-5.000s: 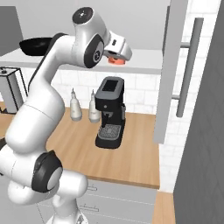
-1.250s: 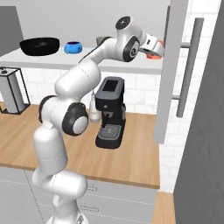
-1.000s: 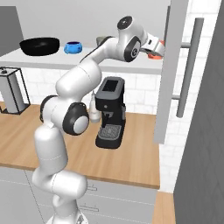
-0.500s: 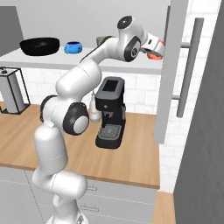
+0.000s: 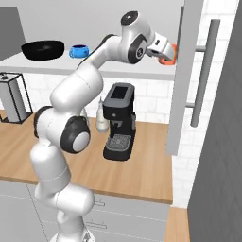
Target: Gather all objects into one cabinet and sort the glasses and bowls to opposite sides.
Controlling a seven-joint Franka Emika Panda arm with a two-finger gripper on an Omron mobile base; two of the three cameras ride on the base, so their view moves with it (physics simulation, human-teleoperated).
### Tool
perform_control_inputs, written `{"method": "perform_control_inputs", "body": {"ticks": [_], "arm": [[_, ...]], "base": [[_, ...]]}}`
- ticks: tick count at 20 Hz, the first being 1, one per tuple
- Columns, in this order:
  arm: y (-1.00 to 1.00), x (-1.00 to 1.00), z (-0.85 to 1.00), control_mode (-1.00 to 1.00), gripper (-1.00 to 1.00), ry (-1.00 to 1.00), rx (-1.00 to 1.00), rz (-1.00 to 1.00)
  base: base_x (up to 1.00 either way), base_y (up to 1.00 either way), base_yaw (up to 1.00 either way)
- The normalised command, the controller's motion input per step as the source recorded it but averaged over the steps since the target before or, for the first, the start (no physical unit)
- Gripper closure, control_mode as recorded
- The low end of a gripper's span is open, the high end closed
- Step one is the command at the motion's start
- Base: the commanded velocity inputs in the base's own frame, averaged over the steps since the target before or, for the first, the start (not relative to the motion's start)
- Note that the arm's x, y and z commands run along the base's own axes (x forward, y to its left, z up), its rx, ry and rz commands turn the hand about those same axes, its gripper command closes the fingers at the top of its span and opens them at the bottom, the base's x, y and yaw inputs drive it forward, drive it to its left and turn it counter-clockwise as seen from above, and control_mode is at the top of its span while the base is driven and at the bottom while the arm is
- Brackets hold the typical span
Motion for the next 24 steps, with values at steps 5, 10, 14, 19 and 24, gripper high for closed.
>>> {"method": "perform_control_inputs", "body": {"ticks": [5,10,14,19,24], "arm": [[0.75,-0.47,0.00,-1.00,-1.00,0.00,0.00,0.07],[0.75,-0.24,-0.03,-1.00,-1.00,0.00,0.00,0.10],[0.70,-0.10,-0.02,-1.00,-1.00,-0.02,0.00,0.12],[0.75,-0.10,0.00,-1.00,-1.00,0.00,0.00,0.10],[0.60,-0.15,0.03,-1.00,-1.00,0.05,0.01,0.10]], "base": [[0.00,0.00,0.00],[0.00,0.00,0.00],[0.00,0.00,0.00],[0.00,0.00,0.00],[0.00,0.00,0.00]]}}
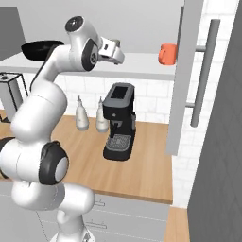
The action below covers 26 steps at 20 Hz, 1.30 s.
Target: Gather all objects into one cabinet and sort the glasses and bowls to opposite sides.
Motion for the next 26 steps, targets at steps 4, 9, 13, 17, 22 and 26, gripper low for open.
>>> {"method": "perform_control_inputs", "body": {"ticks": [4,9,13,17,22,26], "arm": [[0.58,-0.15,0.00,-1.00,-1.00,0.01,0.04,0.08],[0.54,-0.14,0.00,-1.00,-1.00,0.00,0.06,0.07],[0.65,-0.03,0.00,-1.00,-1.00,0.00,0.03,0.07],[0.78,0.00,0.00,-1.00,-1.00,0.00,0.02,0.08],[0.72,0.00,0.00,-1.00,-1.00,0.00,0.00,0.06],[0.37,0.16,0.00,-1.00,-1.00,-0.07,0.00,0.00]], "base": [[0.00,0.00,0.00],[0.00,0.00,0.00],[0.00,0.00,0.00],[0.00,0.00,0.00],[0.00,0.00,0.00],[0.00,0.00,0.00]]}}
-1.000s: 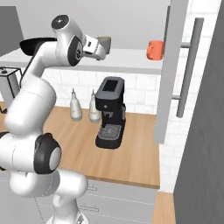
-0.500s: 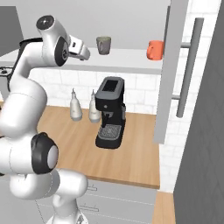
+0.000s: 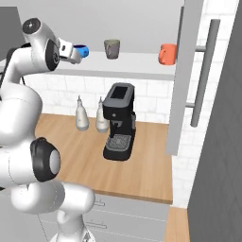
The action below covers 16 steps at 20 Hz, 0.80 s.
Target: Gather all objects into one cabinet and sort the glasses and bowls to opposite sides.
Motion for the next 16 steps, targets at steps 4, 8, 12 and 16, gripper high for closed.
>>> {"method": "perform_control_inputs", "body": {"ticks": [4,8,12,16], "arm": [[0.10,0.21,0.02,-1.00,-1.00,-0.06,0.00,0.00],[0.00,0.18,0.03,-1.00,-1.00,-0.01,0.00,0.02],[0.00,0.15,0.09,-1.00,-1.00,0.00,0.00,0.03],[0.04,0.20,0.09,-1.00,-1.00,0.00,0.00,0.01]], "base": [[0.00,0.00,0.00],[0.00,0.00,0.00],[0.00,0.00,0.00],[0.00,0.00,0.00]]}}
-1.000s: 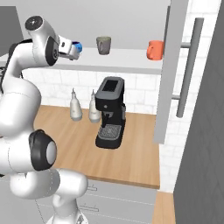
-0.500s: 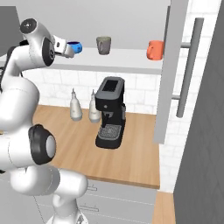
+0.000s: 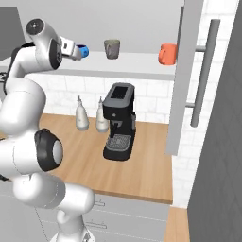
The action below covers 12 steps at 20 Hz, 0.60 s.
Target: Gather all objects into one cabinet and sort the glasses and bowls to opposite sides.
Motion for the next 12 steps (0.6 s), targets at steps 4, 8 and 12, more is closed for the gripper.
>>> {"method": "perform_control_inputs", "body": {"ticks": [4,8,12], "arm": [[0.06,0.12,0.00,-1.00,-1.00,-0.03,-0.01,0.00],[0.03,0.07,0.00,-1.00,-1.00,-0.05,-0.01,0.00],[0.00,0.06,0.00,-1.00,-1.00,-0.05,0.00,0.00]], "base": [[0.00,0.00,0.00],[0.00,0.00,0.00],[0.00,0.00,0.00]]}}
